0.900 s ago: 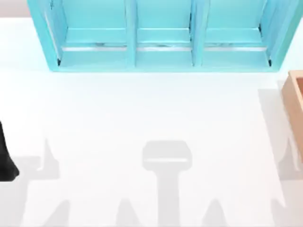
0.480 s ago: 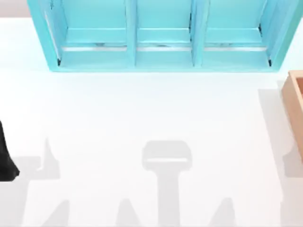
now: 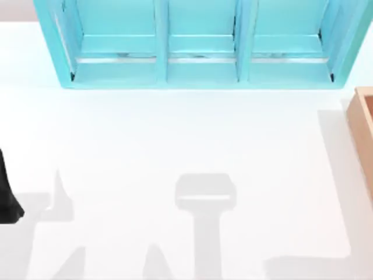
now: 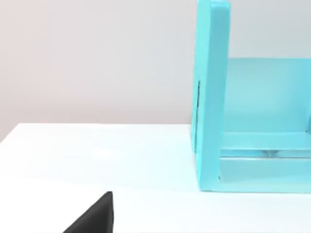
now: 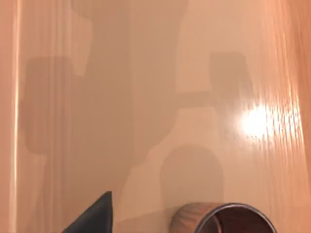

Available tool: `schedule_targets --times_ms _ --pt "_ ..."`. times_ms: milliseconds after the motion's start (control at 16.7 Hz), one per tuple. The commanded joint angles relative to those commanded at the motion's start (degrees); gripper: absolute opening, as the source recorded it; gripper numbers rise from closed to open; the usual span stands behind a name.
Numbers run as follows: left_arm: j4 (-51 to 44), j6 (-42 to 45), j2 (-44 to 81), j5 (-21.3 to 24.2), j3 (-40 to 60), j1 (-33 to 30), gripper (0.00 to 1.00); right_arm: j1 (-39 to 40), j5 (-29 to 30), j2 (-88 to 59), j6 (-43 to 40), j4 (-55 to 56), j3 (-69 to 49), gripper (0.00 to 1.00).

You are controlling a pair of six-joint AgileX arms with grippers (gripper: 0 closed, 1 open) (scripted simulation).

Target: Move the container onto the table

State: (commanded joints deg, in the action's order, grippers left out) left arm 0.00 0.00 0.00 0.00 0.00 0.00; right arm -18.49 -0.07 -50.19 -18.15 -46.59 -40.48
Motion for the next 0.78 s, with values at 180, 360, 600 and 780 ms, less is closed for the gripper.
schedule_targets --times_ms 180,360,600,780 --pt "0.00 0.00 0.00 0.00 0.00 0.00 1.00 -5.05 0.00 -13.92 -4.99 -12.60 -10.73 1.00" --pt "0.00 0.00 0.00 0.00 0.00 0.00 1.00 -9.02 0.03 -24.21 -8.95 -22.25 -19.77 1.00" --pt "0.00 0.00 0.00 0.00 0.00 0.00 1.00 -11.87 0.04 -31.27 -11.77 -28.96 -26.52 1.00" --pt "0.00 0.00 0.00 0.00 0.00 0.00 1.00 -12.01 0.04 -31.56 -11.91 -29.21 -26.84 1.00"
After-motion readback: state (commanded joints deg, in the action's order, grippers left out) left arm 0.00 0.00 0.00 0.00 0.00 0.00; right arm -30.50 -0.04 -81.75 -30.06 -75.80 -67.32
